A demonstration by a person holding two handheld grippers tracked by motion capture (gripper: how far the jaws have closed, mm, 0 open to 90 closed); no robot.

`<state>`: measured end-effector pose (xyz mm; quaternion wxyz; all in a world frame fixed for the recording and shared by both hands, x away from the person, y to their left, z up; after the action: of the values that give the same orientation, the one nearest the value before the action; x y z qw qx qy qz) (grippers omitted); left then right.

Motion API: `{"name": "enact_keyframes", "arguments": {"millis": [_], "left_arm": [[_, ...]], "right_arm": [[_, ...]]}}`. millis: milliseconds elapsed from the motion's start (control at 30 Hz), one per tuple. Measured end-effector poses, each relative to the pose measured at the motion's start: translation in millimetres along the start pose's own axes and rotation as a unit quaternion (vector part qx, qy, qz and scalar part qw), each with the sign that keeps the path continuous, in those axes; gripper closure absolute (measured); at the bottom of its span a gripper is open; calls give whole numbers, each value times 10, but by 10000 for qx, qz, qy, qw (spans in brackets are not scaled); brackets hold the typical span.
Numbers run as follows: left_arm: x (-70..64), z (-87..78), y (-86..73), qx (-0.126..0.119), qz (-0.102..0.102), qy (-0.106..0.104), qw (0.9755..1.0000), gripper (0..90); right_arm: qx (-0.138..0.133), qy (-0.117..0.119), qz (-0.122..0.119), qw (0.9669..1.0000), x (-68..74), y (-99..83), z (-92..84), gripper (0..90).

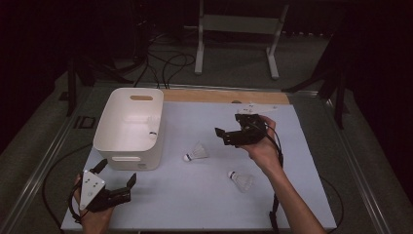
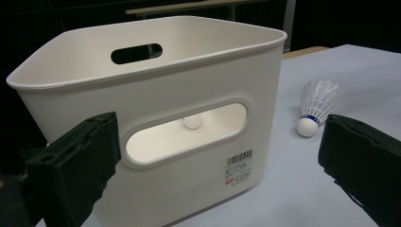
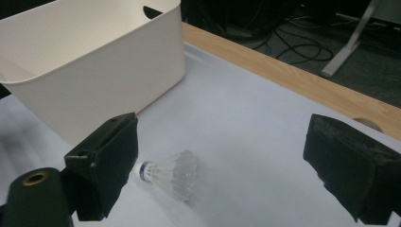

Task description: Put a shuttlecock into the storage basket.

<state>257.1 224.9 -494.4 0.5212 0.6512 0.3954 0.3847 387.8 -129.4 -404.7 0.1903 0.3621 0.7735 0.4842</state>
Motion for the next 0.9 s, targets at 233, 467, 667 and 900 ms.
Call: {"name": "enact_keyframes", "arguments": {"millis": [233, 467, 667, 900], "left_arm": [[2, -2, 2, -3, 10, 8, 10000, 5], [-2, -2, 2, 2, 10, 9, 10000, 5], [1, -4, 2, -2, 11, 14, 10000, 5], [-4, -3, 4, -7, 3, 9, 10000, 5]], "right_arm": [[4, -51, 1, 10000, -41, -58, -52, 97], [-26, -69, 77, 9999, -70, -103, -94, 96], [-54, -71, 117, 9999, -91, -138, -125, 97], [-47, -127, 168, 9998, -152, -220, -174, 97]]}}
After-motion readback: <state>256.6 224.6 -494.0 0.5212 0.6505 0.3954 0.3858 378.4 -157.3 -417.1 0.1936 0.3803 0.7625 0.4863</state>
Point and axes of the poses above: each handheld gripper's, and its own axes: z roughly forward along the jaws, y roughly out of its top, x roughly to its left, the point moved 6 cm from there along z, roughly forward along the jaws, and after that the axes turned 5 degrees about -x, right-handed, at the moved point
